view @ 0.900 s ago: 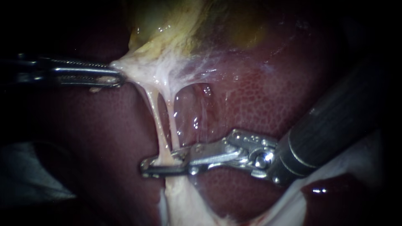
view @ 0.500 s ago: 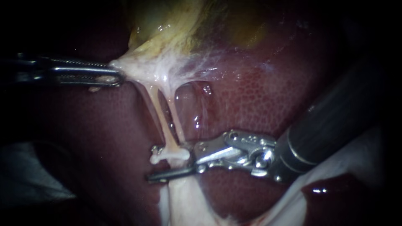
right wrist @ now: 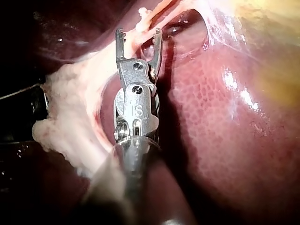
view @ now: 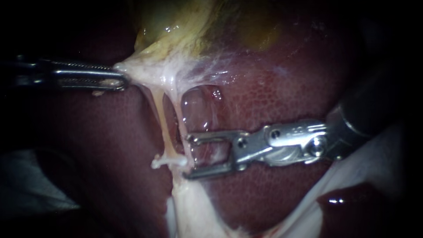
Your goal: Going back first clip left tube
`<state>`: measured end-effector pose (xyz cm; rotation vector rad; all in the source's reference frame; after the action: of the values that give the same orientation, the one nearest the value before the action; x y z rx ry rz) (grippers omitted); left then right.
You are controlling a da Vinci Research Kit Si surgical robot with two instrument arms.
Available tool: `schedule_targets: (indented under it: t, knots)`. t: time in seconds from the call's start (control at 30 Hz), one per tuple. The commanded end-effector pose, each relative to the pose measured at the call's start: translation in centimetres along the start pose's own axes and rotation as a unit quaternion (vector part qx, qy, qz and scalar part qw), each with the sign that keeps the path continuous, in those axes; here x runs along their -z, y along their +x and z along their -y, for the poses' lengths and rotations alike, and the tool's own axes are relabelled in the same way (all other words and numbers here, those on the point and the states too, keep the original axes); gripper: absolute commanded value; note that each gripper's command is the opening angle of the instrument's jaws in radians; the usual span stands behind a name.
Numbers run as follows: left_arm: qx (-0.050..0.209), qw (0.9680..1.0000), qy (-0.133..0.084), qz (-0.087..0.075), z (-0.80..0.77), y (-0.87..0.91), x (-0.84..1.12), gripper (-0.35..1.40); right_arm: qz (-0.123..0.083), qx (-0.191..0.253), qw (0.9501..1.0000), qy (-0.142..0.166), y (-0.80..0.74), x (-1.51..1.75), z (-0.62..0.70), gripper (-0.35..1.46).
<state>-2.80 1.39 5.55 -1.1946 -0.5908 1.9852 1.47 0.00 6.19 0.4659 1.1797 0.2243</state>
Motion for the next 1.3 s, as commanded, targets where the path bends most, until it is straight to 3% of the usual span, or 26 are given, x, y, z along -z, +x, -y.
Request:
schedule_targets:
  t: [0.03,0.23,0.43,0.63,0.8,1.0,1.3]
  knots:
    - [0.0,1.0,0.0,0.0,0.01,0.0,0.0,-0.35,0.002,0.002,1.0,0.0,0.02,0.08,0.01,0.49]
    - [0.0,1.0,0.0,0.0,0.01,0.0,0.0,-0.35,0.006,0.03,0.9994,-0.014,0.12,0.67,0.03,0.5]
    - [-0.001,1.0,0.001,0.0,0.02,-0.02,-0.04,-0.35,0.012,0.06,0.9978,-0.026,0.17,1.06,-0.03,0.5]
    - [-0.004,1.0,0.006,-0.002,0.07,-0.13,-0.21,-0.35,0.013,0.064,0.9975,-0.028,0.15,1.12,-0.04,0.5]
    - [-0.01,0.9999,-0.002,-0.001,0.16,-0.31,-0.5,-0.35,0.013,0.064,0.9974,-0.028,0.15,1.12,-0.04,0.49]
    - [-0.008,0.9999,-0.01,0.0,0.25,-0.39,-0.79,-0.35,0.013,0.064,0.9974,-0.028,0.14,1.13,-0.04,0.49]
    - [-0.008,0.9999,-0.012,0.0,0.24,-0.39,-0.82,-0.35,0.013,0.065,0.9975,-0.026,0.14,1.15,-0.03,0.49]
